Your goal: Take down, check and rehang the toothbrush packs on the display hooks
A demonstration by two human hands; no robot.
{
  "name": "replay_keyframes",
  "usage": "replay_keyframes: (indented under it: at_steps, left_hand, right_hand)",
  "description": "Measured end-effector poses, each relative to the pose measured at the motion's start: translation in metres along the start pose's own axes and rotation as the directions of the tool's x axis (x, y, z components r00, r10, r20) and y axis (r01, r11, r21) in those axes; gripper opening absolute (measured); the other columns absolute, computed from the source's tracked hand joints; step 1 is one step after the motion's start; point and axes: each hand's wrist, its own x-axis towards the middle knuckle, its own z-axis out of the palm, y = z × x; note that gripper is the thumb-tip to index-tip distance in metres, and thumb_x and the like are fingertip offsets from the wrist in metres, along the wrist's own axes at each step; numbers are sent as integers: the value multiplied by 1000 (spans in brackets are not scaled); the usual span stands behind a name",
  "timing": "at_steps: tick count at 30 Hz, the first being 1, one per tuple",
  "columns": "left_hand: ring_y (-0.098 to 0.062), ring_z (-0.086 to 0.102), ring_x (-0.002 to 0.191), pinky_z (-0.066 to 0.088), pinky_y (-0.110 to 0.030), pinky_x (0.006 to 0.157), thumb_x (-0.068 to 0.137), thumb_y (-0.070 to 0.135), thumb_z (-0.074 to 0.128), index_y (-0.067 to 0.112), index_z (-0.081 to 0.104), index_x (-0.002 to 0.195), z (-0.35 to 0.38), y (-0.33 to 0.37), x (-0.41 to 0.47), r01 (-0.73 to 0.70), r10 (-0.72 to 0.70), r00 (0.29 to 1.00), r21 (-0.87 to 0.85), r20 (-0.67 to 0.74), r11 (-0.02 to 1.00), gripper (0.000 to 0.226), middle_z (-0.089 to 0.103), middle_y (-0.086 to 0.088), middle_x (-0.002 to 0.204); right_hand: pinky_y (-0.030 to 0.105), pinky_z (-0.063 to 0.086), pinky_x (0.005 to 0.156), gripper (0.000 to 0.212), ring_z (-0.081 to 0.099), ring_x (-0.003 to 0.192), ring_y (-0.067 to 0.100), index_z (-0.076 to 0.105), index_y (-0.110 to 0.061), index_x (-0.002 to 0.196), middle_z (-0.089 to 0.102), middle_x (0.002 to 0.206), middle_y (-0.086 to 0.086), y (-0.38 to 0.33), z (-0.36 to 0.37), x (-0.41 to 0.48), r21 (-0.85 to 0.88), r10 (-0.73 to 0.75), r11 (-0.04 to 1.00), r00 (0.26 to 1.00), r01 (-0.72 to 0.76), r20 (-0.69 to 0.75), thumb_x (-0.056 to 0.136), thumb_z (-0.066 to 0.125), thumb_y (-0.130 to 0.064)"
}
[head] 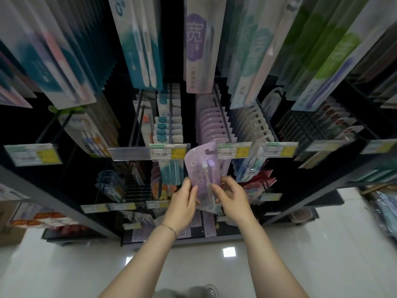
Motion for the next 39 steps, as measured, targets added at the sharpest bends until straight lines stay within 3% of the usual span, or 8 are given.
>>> replay_keyframes:
  at_steps: [5, 10, 14, 17, 24, 31, 36, 39]
  left_hand:
    - [-4, 64, 69, 51, -21, 64, 102, 27, 39, 33, 46, 102, 8, -3, 0, 3, -4, 999, 24, 43, 1000, 10, 62, 6, 77]
    - [-6, 64, 70, 54, -25, 66, 102, 28, 38, 30, 48, 112, 12, -3, 6, 3, -3, 1000, -10, 21, 1000, 14, 65, 2, 80]
    - [-10, 65, 70, 55, -32, 68, 102, 31, 38, 26, 50, 110, 11, 4, 14, -45, 46, 999, -22, 16, 999, 16, 66, -1, 79]
    - [-11, 65, 69, 55, -32, 68, 102, 30, 38, 31, 50, 114, 11, 9, 21, -70, 71, 997, -30, 28, 997, 17, 66, 0, 80]
    - [-7, 66, 74, 56, -28, 74, 102, 26, 40, 40, 46, 118, 15, 9, 29, -46, 47, 998, -48, 35, 998, 22, 66, 10, 93]
    - [-4, 63, 76, 54, -25, 75, 102, 27, 41, 25, 50, 123, 23, 4, 31, 18, -20, 997, 33, 81, 999, 22, 65, 6, 90]
    - [-22, 61, 68, 51, -36, 64, 102, 27, 41, 21, 46, 98, 25, 14, 38, -14, -1, 993, 123, 120, 992, 9, 62, -8, 77]
    - [-21, 56, 65, 49, -38, 63, 102, 28, 40, 20, 40, 92, 27, 18, 45, -38, 12, 991, 196, 132, 980, 13, 56, -6, 74]
  right_hand:
    - [34, 58, 66, 12, 68, 82, 23, 63, -23, 104, 69, 97, 2, 10, -5, -1, -11, 42, 999, 999, -42, -6, 92, 62, -25]
    - [41, 57, 65, 10, 66, 77, 26, 62, -25, 99, 68, 89, 3, 10, -10, 0, -49, 13, 999, 999, -15, -36, 91, 63, -32]
    - [46, 56, 65, 24, 65, 71, 27, 61, -31, 100, 68, 84, 4, 10, -13, 6, -52, -16, 999, 994, 10, -107, 85, 63, -49]
    - [44, 55, 64, 10, 63, 68, 21, 60, -34, 94, 68, 81, 0, 10, -15, 9, -29, -26, 999, 988, 22, -152, 88, 64, -40]
    - [37, 55, 64, 7, 65, 69, 14, 60, -32, 95, 68, 81, -6, 8, -19, 10, -72, -60, 996, 987, 50, -149, 90, 63, -36]
    - [51, 54, 66, 6, 63, 65, 23, 55, -32, 91, 65, 77, 1, 26, -20, 7, -154, -40, 988, 991, 20, -128, 94, 57, -38]
    - [42, 54, 74, 1, 65, 77, 20, 54, -34, 95, 66, 87, -2, 29, -24, 9, -120, -21, 993, 989, 3, -150, 96, 55, -34]
    - [36, 52, 76, 5, 64, 83, 16, 52, -35, 95, 63, 90, -5, 25, -26, 11, -133, -7, 991, 990, -12, -141, 97, 52, -31]
